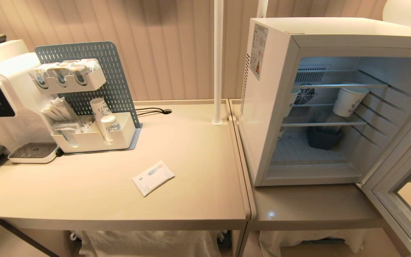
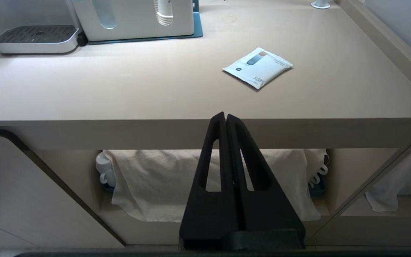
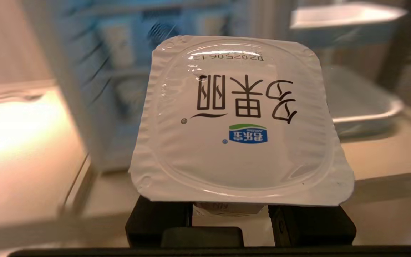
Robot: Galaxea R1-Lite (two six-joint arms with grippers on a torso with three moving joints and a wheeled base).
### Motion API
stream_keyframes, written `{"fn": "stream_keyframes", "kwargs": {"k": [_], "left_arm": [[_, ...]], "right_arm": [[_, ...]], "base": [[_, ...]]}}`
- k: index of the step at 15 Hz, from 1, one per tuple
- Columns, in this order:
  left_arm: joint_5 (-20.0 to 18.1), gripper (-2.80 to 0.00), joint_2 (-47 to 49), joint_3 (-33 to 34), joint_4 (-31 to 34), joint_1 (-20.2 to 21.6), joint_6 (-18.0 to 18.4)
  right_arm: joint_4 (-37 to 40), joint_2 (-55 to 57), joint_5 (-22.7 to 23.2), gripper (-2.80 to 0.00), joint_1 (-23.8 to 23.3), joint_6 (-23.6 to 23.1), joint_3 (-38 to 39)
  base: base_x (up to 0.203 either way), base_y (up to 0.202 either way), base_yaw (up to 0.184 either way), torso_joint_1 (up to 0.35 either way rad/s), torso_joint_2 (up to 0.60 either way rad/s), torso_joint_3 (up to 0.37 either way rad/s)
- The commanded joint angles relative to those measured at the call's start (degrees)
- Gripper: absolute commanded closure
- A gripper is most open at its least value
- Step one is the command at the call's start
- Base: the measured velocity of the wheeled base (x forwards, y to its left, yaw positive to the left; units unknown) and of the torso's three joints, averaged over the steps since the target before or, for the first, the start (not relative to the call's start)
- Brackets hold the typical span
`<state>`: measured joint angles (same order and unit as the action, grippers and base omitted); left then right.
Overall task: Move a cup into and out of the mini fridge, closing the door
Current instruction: Place the yoghurt on the table
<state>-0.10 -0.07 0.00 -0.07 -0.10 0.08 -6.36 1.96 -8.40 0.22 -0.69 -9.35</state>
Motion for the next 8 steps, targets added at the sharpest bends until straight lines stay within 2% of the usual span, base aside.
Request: {"fn": "stream_keyframes", "kwargs": {"k": [1, 3, 5, 6, 8], "left_arm": [[0.01, 0.00, 0.07, 0.00, -0.01, 0.01, 0.01], [0.01, 0.00, 0.07, 0.00, -0.01, 0.01, 0.01], [0.01, 0.00, 0.07, 0.00, -0.01, 0.01, 0.01], [0.01, 0.00, 0.07, 0.00, -0.01, 0.01, 0.01], [0.01, 0.00, 0.09, 0.00, -0.01, 0.01, 0.10]], "right_arm": [[-0.14, -2.00, 3.19, 0.00, -0.11, 0.27, 4.90], [-0.24, -1.93, 4.48, 0.00, -0.13, 0.49, 8.96], [1.83, -1.90, 5.21, 0.00, -0.13, 0.66, 8.58], [4.82, -1.88, 6.05, 0.00, -0.13, 0.35, 8.06], [12.21, -1.87, 9.27, 0.00, -0.13, -3.17, 6.97]], "base": [[0.000, 0.000, 0.000, 0.000, 0.00, 0.000], [0.000, 0.000, 0.000, 0.000, 0.00, 0.000], [0.000, 0.000, 0.000, 0.000, 0.00, 0.000], [0.000, 0.000, 0.000, 0.000, 0.00, 0.000], [0.000, 0.000, 0.000, 0.000, 0.00, 0.000]]}}
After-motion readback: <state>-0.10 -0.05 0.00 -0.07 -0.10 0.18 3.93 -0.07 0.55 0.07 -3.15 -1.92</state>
